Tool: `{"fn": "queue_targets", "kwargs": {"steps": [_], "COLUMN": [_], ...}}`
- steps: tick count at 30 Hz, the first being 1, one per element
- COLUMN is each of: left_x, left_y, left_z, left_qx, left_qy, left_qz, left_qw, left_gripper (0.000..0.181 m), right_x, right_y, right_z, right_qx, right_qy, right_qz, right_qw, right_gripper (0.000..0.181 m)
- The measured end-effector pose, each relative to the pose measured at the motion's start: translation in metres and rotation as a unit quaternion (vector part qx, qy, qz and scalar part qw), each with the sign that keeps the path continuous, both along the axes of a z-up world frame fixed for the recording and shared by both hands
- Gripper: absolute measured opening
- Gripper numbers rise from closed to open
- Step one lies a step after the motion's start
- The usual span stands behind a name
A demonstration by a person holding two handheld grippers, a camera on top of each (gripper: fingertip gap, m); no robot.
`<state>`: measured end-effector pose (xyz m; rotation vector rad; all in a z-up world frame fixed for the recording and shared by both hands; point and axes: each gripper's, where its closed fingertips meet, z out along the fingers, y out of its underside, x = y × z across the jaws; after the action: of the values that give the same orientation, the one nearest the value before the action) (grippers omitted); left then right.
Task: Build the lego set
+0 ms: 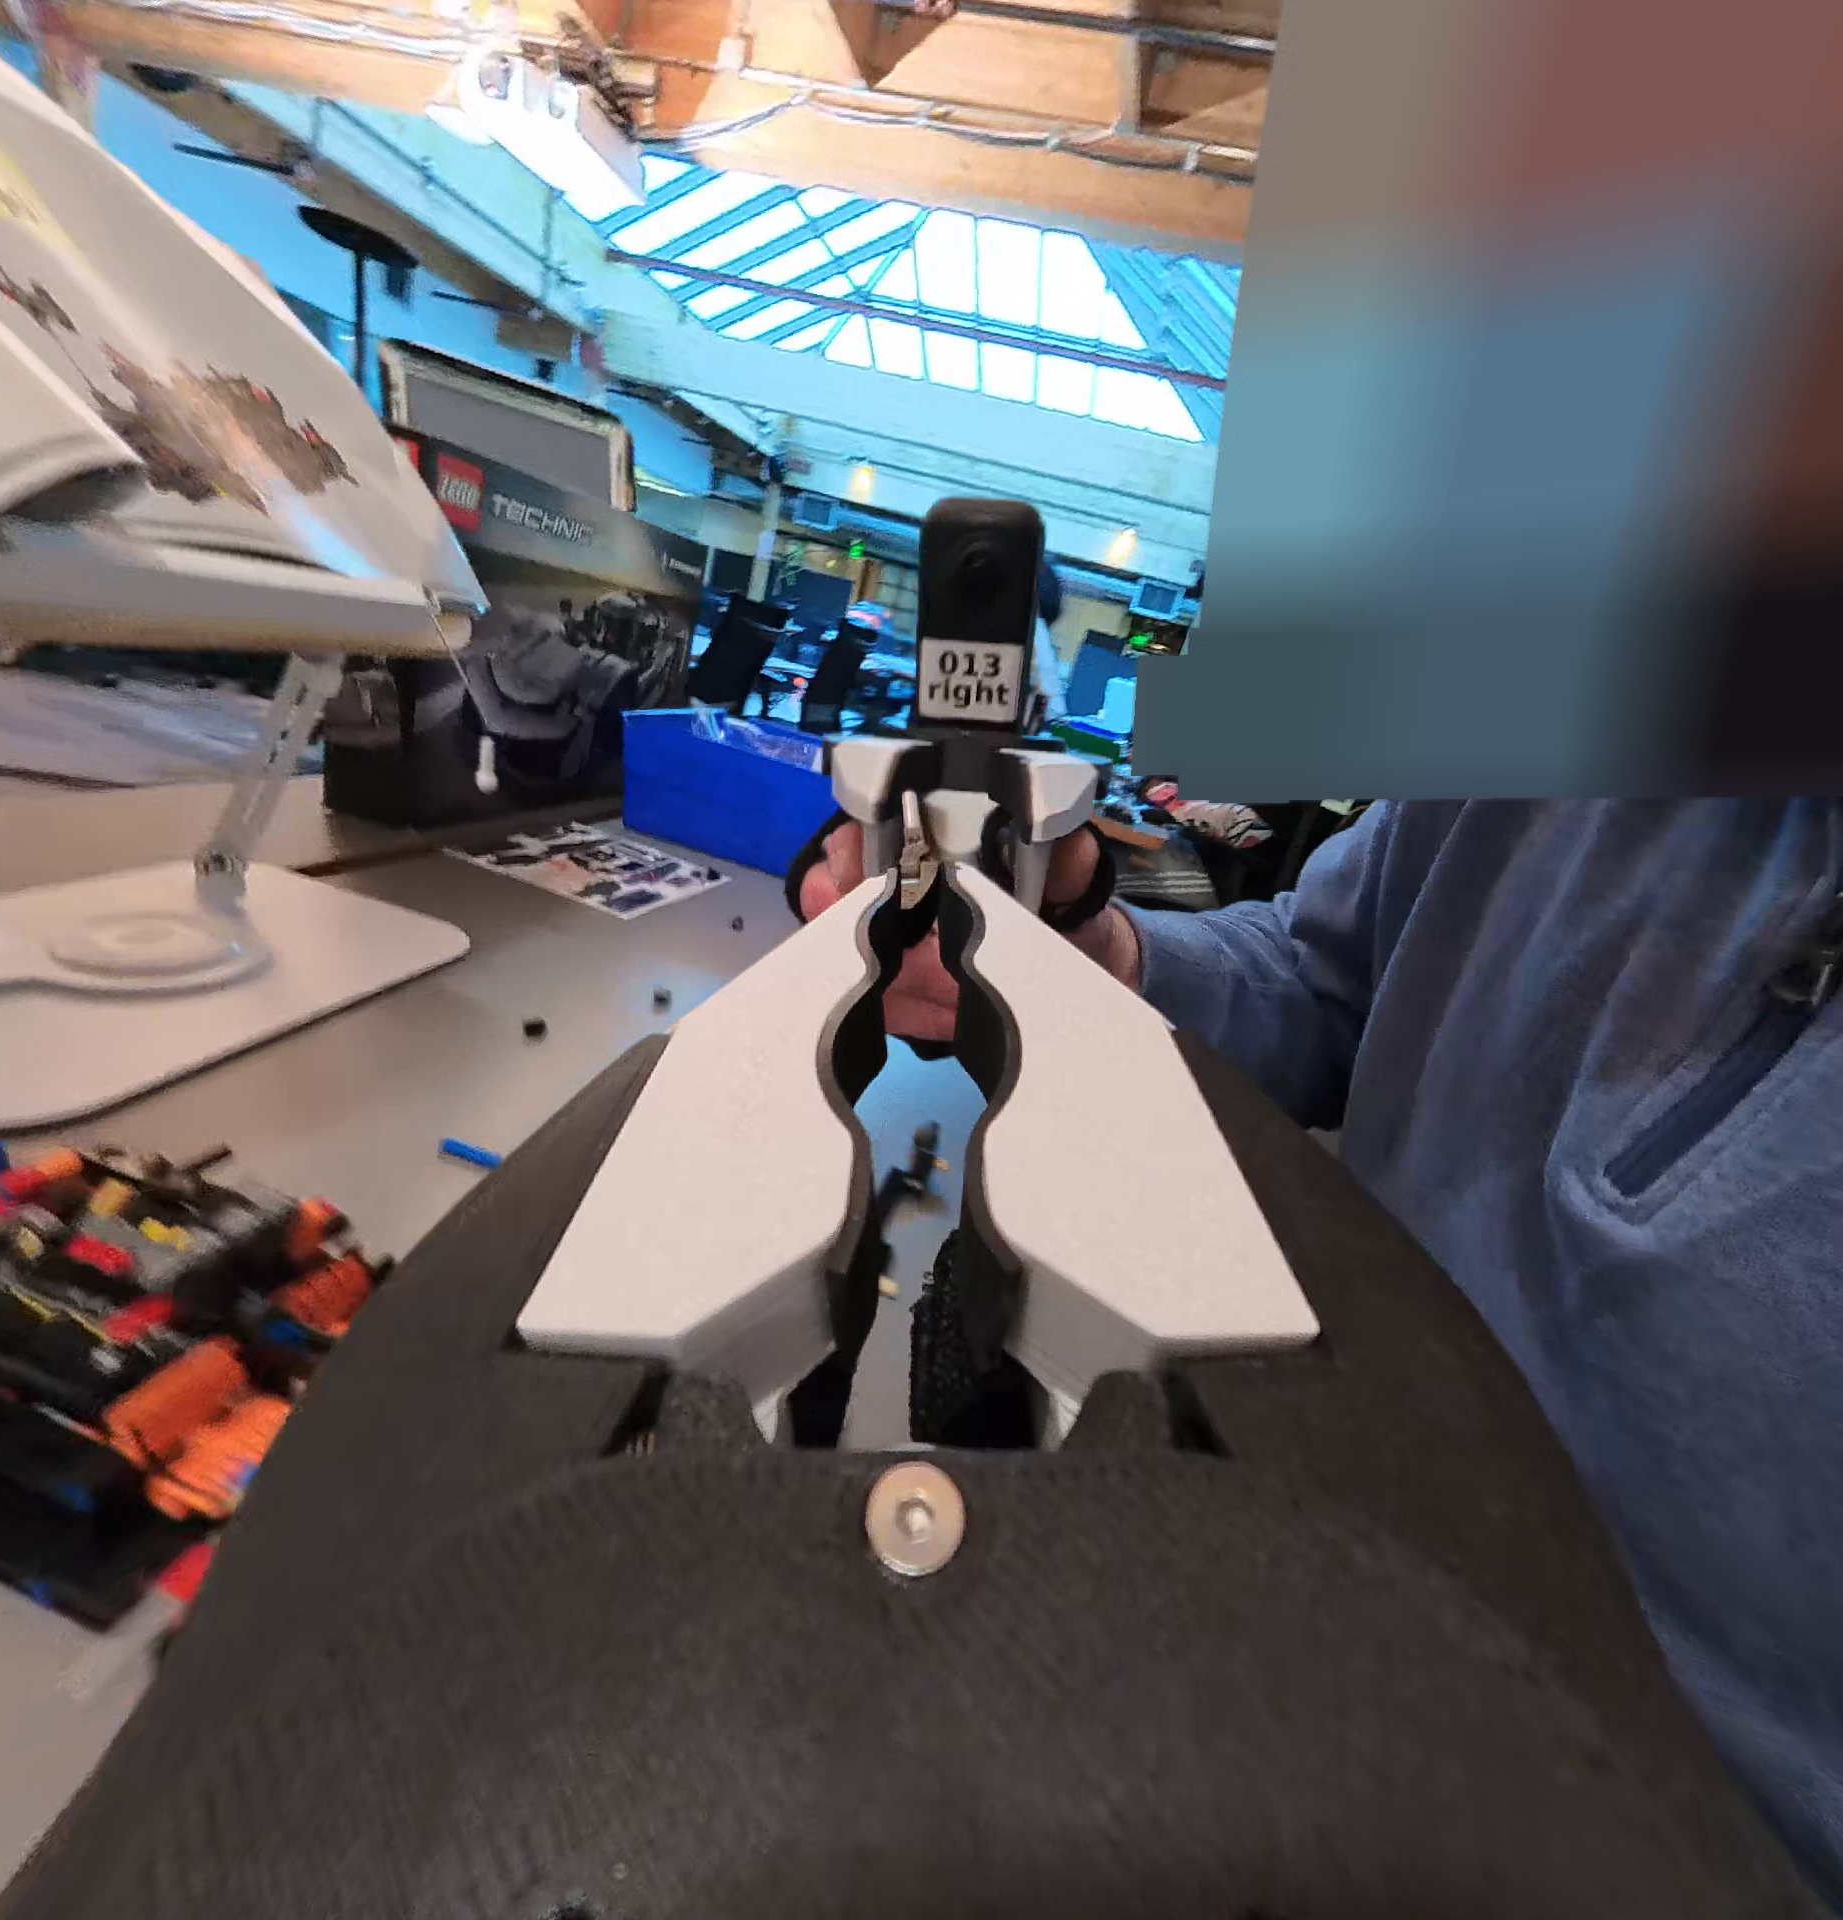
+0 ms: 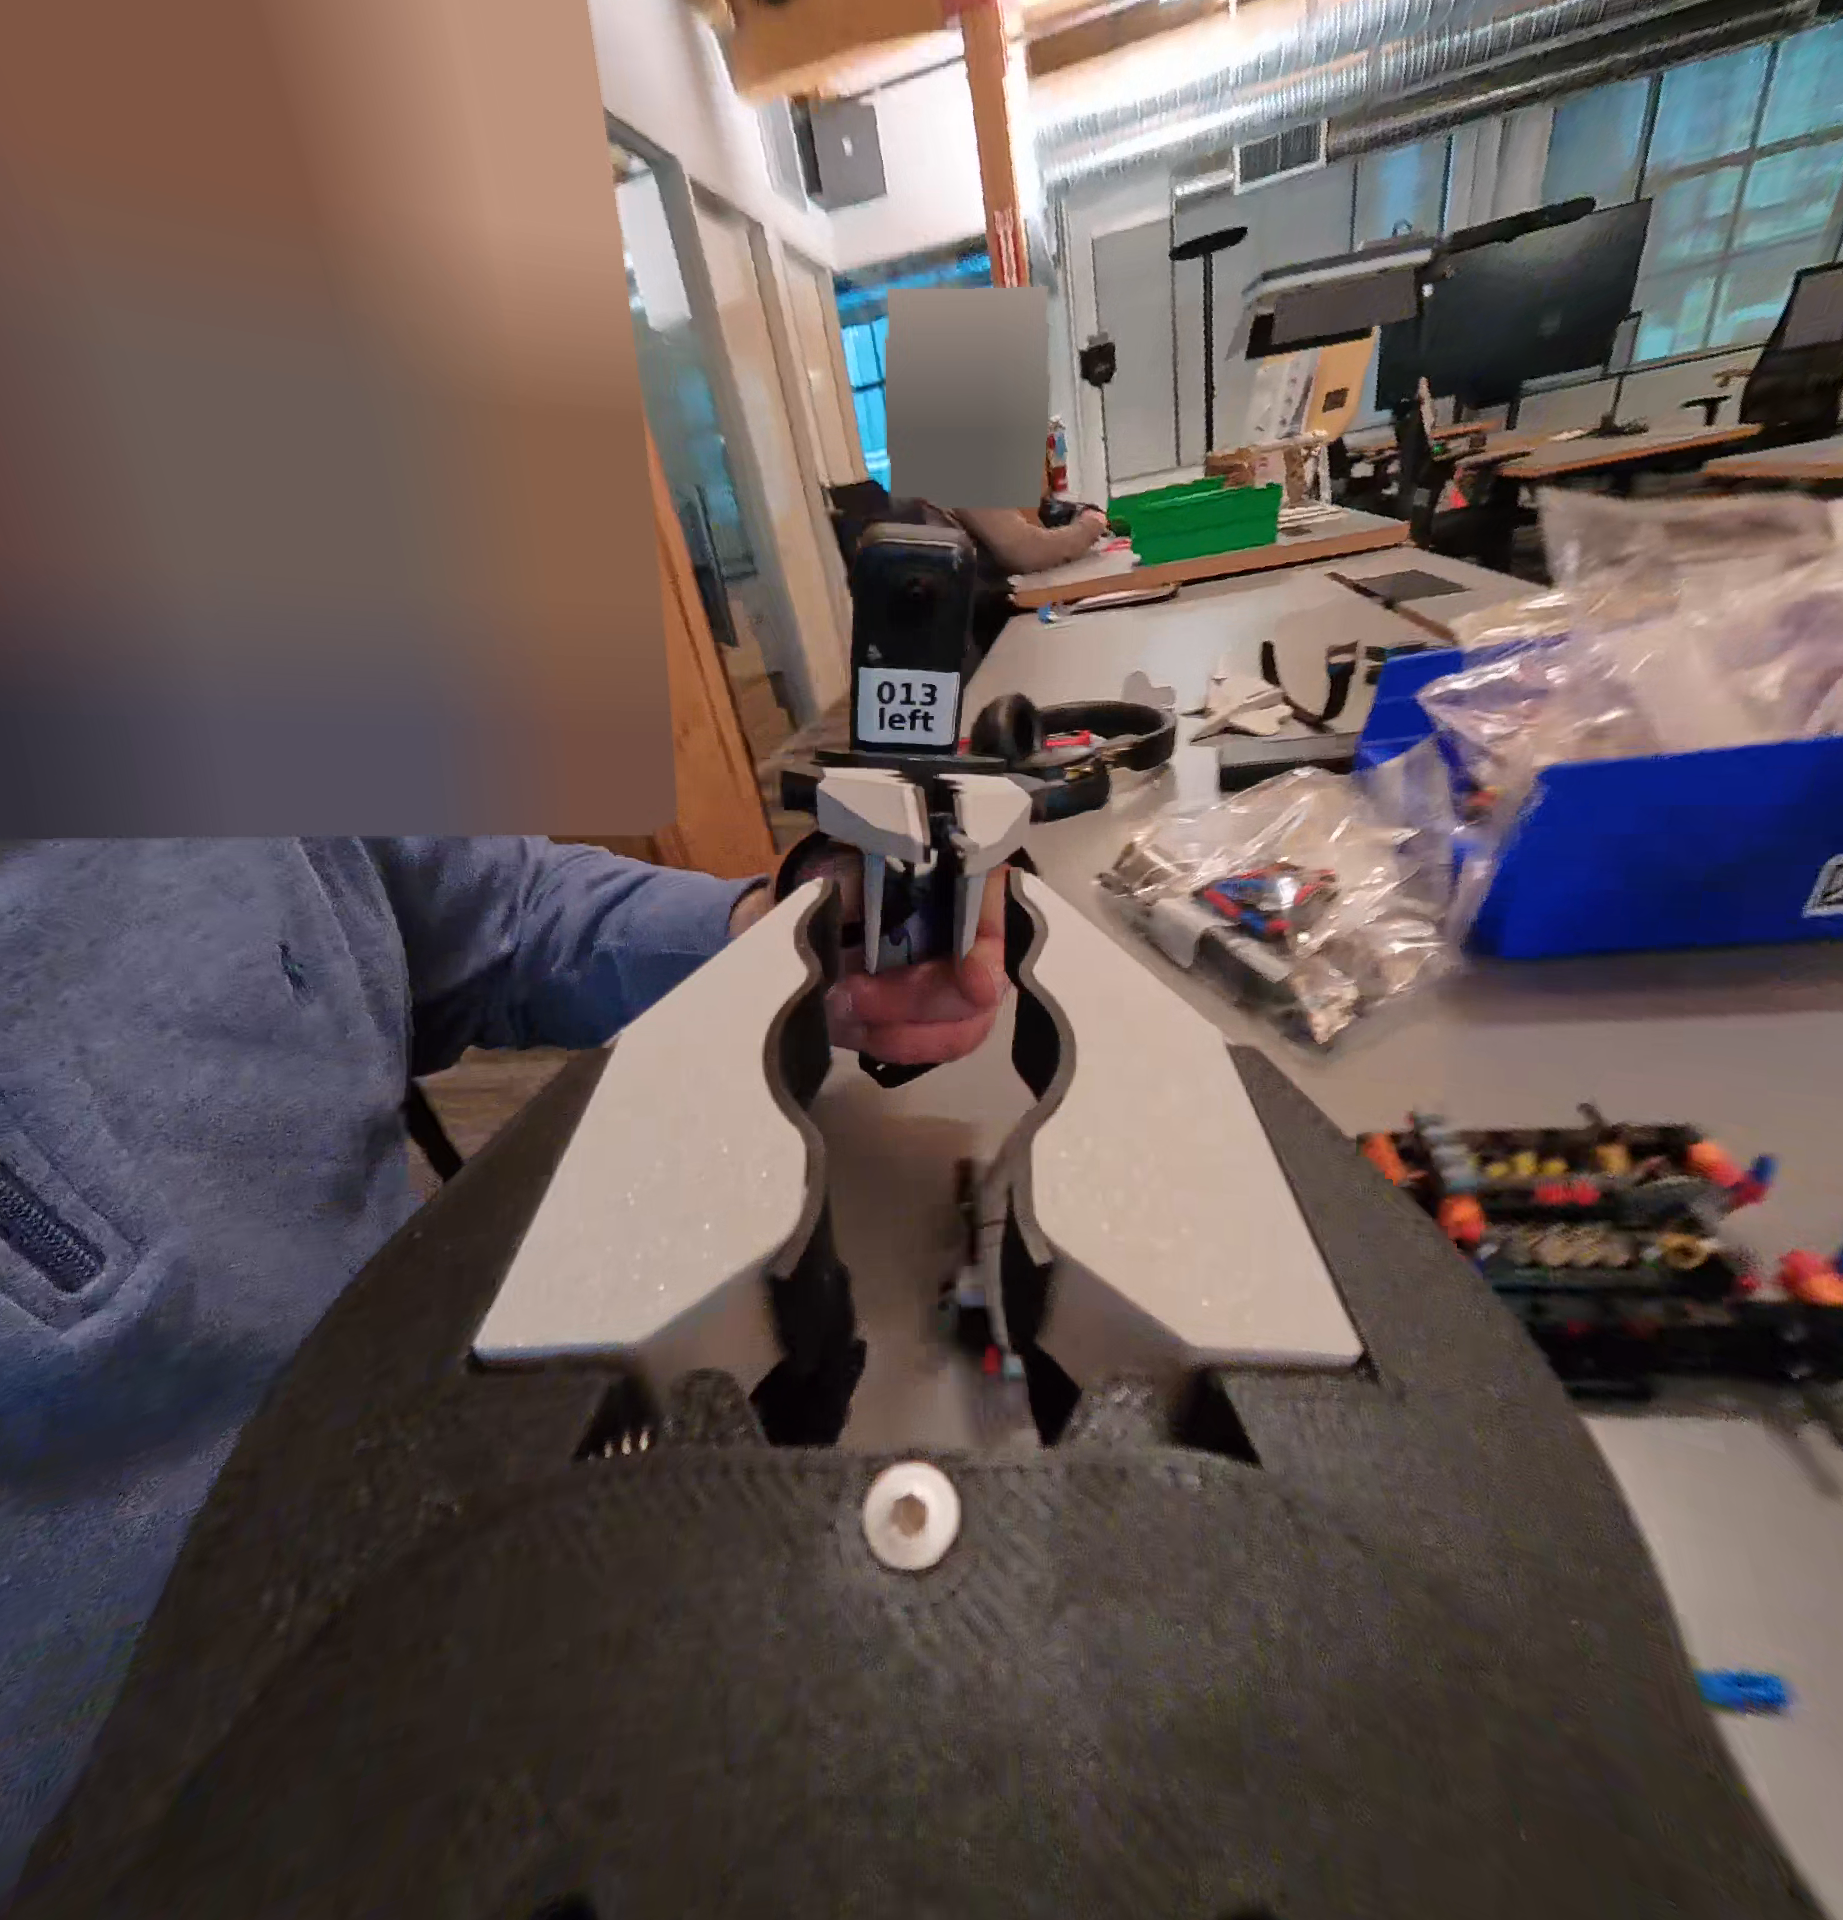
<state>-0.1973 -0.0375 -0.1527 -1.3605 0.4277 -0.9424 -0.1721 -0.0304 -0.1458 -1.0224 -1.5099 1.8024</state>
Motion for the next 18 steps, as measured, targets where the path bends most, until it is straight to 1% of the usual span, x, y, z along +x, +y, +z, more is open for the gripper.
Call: {"fn": "queue_targets", "kwargs": {"steps": [2, 4, 7, 9, 13, 18], "left_x": [-0.008, -0.015, -0.025, -0.028, -0.026, -0.01], "left_y": [0.009, 0.013, 0.009, 0.005, -0.002, -0.004], "left_z": [0.008, 0.015, 0.028, 0.036, 0.047, 0.047], "left_qx": [0.011, 0.02, 0.036, 0.043, 0.049, 0.044], "left_qy": [0.005, 0.007, -0.024, -0.032, -0.032, -0.023], "left_qz": [-0.009, -0.003, 0.015, 0.034, 0.05, 0.045], "left_qw": [1.0, 1.0, 0.999, 0.998, 0.997, 0.998], "left_gripper": [0.004, 0.004, 0.004, 0.003, 0.004, 0.004], "right_x": [-0.018, -0.031, -0.042, -0.045, -0.045, -0.039], "right_y": [0.007, 0.011, 0.011, 0.008, 0.001, -0.009], "right_z": [0.007, 0.015, 0.027, 0.031, 0.031, 0.035], "right_qx": [0.022, 0.032, 0.021, 0.008, -0.013, -0.021], "right_qy": [-0.009, -0.011, -0.005, -0.004, -0.011, -0.008], "right_qz": [-0.006, -0.007, -0.009, -0.01, -0.013, -0.023], "right_qw": [1.0, 0.999, 1.0, 1.0, 1.0, 0.999], "right_gripper": [0.029, 0.026, 0.028, 0.029, 0.027, 0.019]}}
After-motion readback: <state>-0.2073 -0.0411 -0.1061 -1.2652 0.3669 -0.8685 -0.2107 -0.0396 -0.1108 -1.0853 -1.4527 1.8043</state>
